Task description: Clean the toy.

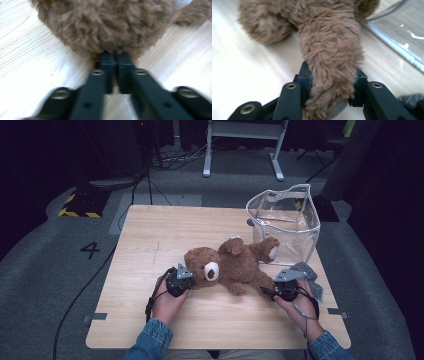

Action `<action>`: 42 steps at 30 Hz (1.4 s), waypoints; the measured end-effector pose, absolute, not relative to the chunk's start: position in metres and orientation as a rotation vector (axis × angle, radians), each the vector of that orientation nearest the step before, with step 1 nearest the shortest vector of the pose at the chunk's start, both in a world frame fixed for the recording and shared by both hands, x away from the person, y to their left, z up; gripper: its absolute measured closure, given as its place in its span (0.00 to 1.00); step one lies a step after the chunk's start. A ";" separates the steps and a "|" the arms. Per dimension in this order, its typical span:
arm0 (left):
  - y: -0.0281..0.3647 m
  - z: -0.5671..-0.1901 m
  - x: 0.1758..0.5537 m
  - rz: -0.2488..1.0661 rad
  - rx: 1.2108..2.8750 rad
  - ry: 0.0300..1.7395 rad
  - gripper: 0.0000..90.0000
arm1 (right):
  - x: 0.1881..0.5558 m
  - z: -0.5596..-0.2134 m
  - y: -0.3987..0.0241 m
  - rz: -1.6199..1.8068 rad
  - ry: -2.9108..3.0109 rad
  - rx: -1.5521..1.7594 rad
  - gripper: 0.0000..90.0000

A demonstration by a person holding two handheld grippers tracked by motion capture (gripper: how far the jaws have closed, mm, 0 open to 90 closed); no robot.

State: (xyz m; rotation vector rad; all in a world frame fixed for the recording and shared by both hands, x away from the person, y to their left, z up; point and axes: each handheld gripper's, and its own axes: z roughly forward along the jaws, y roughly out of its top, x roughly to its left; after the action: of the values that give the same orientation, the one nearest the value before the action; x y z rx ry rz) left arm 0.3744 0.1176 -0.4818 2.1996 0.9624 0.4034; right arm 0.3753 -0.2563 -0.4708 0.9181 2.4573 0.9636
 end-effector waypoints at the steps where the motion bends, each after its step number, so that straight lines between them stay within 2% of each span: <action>1: 0.115 -0.482 0.370 0.402 2.224 0.943 1.00 | 0.372 -0.470 -0.257 0.955 2.466 0.912 0.71; 12: 0.098 -0.475 0.304 0.281 2.332 0.779 1.00 | 0.293 -0.469 -0.290 0.986 2.523 0.905 0.69; 16: 0.098 -0.477 0.298 0.285 2.326 0.775 1.00 | 0.275 -0.467 -0.298 1.013 2.536 0.919 0.59; 20: 0.100 -0.480 0.300 0.290 2.310 0.784 1.00 | 0.274 -0.455 -0.305 1.075 2.474 0.897 0.45; 27: 0.101 -0.481 0.301 0.278 2.299 0.778 1.00 | 0.290 -0.430 -0.330 1.073 2.322 0.936 0.42; 32: 0.103 -0.481 0.300 0.287 2.285 0.778 0.98 | 0.332 -0.431 -0.351 1.039 2.222 1.029 0.40; 33: 0.103 -0.481 0.299 0.275 2.281 0.782 0.95 | 0.341 -0.433 -0.354 1.035 2.206 1.059 0.40; 38: 0.105 -0.476 0.294 0.299 2.248 0.774 0.62 | 0.382 -0.450 -0.360 0.933 2.190 1.151 0.34; 42: 0.110 -0.473 0.292 0.275 2.231 0.776 0.44 | 0.402 -0.474 -0.358 0.840 2.267 1.227 0.31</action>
State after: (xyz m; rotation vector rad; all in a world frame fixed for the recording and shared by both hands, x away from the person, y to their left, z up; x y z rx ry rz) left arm 0.2924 0.1095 -0.4733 2.2309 0.7756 0.2746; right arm 0.4018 -0.3584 -0.4739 1.2271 2.2669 0.8397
